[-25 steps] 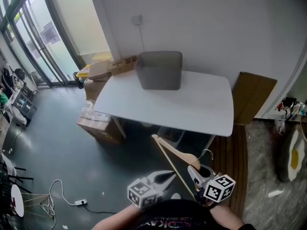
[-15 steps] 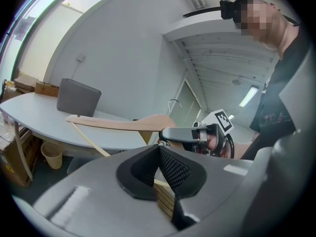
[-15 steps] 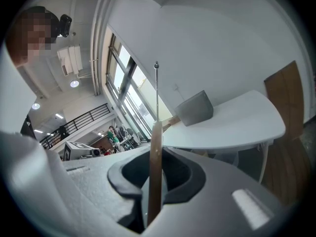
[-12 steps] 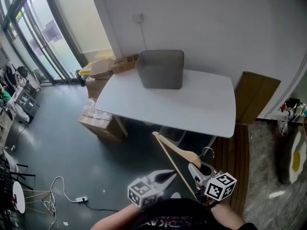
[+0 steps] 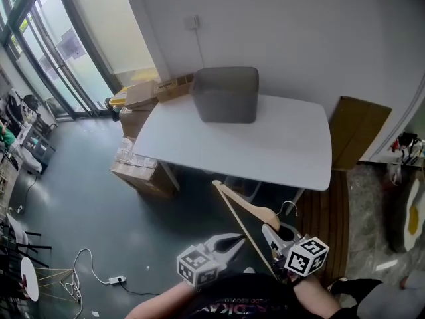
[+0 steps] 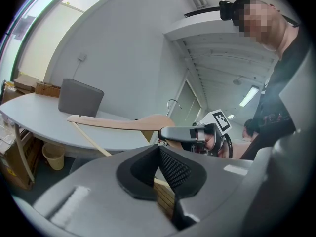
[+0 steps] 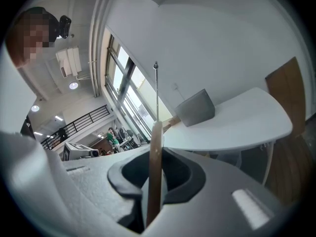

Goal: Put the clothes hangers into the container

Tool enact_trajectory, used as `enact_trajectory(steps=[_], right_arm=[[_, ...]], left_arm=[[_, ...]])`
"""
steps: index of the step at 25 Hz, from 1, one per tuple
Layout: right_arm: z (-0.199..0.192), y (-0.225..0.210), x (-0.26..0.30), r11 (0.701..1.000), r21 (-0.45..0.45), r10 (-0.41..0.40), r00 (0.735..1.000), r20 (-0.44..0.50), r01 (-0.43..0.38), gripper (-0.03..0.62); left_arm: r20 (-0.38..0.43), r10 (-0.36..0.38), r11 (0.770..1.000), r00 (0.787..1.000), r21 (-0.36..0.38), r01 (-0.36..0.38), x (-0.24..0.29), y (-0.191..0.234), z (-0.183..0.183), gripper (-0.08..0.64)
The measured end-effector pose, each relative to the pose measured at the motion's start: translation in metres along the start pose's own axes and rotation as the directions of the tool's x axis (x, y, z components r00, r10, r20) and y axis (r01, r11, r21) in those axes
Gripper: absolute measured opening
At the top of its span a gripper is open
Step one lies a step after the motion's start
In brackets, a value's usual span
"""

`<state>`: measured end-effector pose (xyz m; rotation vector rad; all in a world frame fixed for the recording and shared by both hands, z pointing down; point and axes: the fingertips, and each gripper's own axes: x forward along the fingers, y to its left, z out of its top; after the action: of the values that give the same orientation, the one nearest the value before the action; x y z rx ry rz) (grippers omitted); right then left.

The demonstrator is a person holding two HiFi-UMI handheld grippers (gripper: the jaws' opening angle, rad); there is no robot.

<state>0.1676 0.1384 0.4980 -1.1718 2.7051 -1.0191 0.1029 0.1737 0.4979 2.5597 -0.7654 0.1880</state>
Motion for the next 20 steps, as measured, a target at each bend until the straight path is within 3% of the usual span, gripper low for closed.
enact_trajectory(steps=[7,20], right_arm=[[0.014,0.001,0.025,0.999,0.004,-0.040,0.999,0.024,0.040,0.055],[0.031,0.003,0.090,0.997,0.009,-0.082,0.996,0.028,0.082,0.056]], left_arm=[[-0.004,-0.035,0.999,0.999,0.021,0.035,-0.001,0.029,0.020,0.006],[-0.010,-0.072,0.997,0.997,-0.006,0.072,-0.012,0.094,0.042,0.006]])
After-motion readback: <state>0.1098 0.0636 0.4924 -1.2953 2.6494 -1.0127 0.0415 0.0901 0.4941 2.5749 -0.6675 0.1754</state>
